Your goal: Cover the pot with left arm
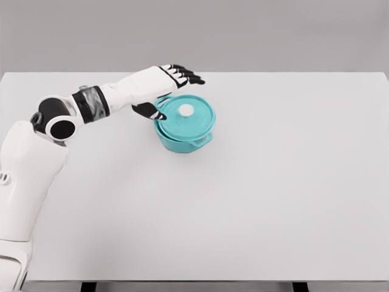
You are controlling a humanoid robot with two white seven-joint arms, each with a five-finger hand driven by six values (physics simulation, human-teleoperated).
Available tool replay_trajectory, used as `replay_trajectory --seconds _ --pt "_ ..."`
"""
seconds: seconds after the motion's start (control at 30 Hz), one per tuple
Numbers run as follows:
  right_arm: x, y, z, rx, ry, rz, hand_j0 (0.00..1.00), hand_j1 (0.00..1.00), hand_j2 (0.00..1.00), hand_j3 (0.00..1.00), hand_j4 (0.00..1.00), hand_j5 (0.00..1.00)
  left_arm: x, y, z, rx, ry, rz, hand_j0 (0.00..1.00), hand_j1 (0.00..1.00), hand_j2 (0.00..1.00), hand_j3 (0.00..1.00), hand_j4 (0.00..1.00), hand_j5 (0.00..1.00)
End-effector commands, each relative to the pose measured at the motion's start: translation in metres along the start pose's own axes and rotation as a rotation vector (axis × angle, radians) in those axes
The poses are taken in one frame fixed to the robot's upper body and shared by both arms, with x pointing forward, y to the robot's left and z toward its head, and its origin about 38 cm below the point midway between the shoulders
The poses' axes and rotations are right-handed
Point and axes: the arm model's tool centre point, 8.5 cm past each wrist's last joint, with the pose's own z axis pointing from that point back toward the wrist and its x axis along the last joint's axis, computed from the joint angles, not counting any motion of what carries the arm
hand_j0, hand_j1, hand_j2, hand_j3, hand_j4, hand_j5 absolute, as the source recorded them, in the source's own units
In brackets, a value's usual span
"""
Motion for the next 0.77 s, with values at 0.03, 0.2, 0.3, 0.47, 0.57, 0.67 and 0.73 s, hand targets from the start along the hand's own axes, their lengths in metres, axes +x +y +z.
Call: replay_trajectory --seconds 0.03,0.2,0.3,0.47,0.57,0.67,0.73 --pt "0.001 0.0 0.0 0.0 -0.001 0.0 1.0 1.0 1.0 1.0 1.0 1.0 -0.017 0.011 0.03 0.006 0.057 -0.03 1.0 1.0 1.0 1.0 1.0 1.0" --pt "0.001 0.0 0.0 0.0 -0.002 0.0 1.0 1.0 1.0 1.0 1.0 1.0 -0.066 0.013 0.133 0.067 0.228 0.049 1.0 1.0 1.0 1.0 1.0 1.0" --pt "0.0 0.0 0.0 0.0 0.001 0.0 1.0 1.0 1.0 1.0 1.0 1.0 -0.077 -0.011 0.195 0.089 0.297 0.159 1.0 1.0 1.0 1.0 1.0 1.0" --pt "0.0 0.0 0.0 0.0 0.001 0.0 1.0 1.0 1.0 1.0 1.0 1.0 -0.076 -0.015 0.204 0.091 0.294 0.186 1.0 1.0 1.0 1.0 1.0 1.0" --pt "0.001 0.0 0.0 0.0 -0.001 0.0 1.0 1.0 1.0 1.0 1.0 1.0 -0.076 -0.015 0.204 0.09 0.294 0.184 1.0 1.0 1.0 1.0 1.0 1.0" --pt "0.0 0.0 0.0 0.0 0.001 0.0 1.0 1.0 1.0 1.0 1.0 1.0 -0.077 -0.015 0.204 0.091 0.295 0.185 1.0 1.0 1.0 1.0 1.0 1.0" --pt "0.001 0.0 0.0 0.0 -0.001 0.0 1.0 1.0 1.0 1.0 1.0 1.0 -0.076 -0.016 0.204 0.088 0.295 0.184 1.0 1.0 1.0 1.0 1.0 1.0"
